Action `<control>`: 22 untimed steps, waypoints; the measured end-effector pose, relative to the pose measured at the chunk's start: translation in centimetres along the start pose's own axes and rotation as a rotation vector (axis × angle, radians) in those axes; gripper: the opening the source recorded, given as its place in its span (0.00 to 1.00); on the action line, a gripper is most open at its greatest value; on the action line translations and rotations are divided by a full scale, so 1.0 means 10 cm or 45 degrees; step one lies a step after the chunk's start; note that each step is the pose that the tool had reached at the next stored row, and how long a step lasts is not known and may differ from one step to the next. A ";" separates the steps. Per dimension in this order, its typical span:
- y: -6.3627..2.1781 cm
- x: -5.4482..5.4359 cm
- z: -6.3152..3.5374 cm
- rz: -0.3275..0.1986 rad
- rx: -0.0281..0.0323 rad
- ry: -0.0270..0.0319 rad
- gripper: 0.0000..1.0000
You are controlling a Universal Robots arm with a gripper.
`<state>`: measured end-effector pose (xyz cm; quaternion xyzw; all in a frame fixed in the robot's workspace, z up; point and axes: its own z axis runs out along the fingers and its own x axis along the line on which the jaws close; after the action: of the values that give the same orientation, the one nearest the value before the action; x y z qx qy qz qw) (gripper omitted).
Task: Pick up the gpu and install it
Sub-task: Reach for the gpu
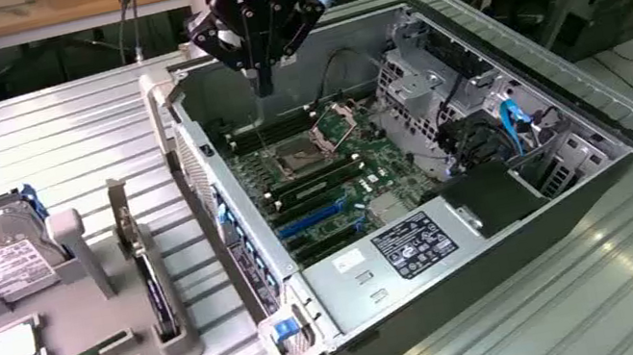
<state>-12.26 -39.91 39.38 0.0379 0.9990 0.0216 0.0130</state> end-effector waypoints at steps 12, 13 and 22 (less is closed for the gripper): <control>-0.034 0.20 -0.005 0.000 -0.0003 -0.0001 0.11; -0.036 0.21 -0.006 0.000 -0.0001 -0.0001 0.11; -0.055 0.32 -0.010 0.000 -0.0001 0.0000 0.11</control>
<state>-15.45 -40.22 39.38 0.0379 0.9990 0.0217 0.0130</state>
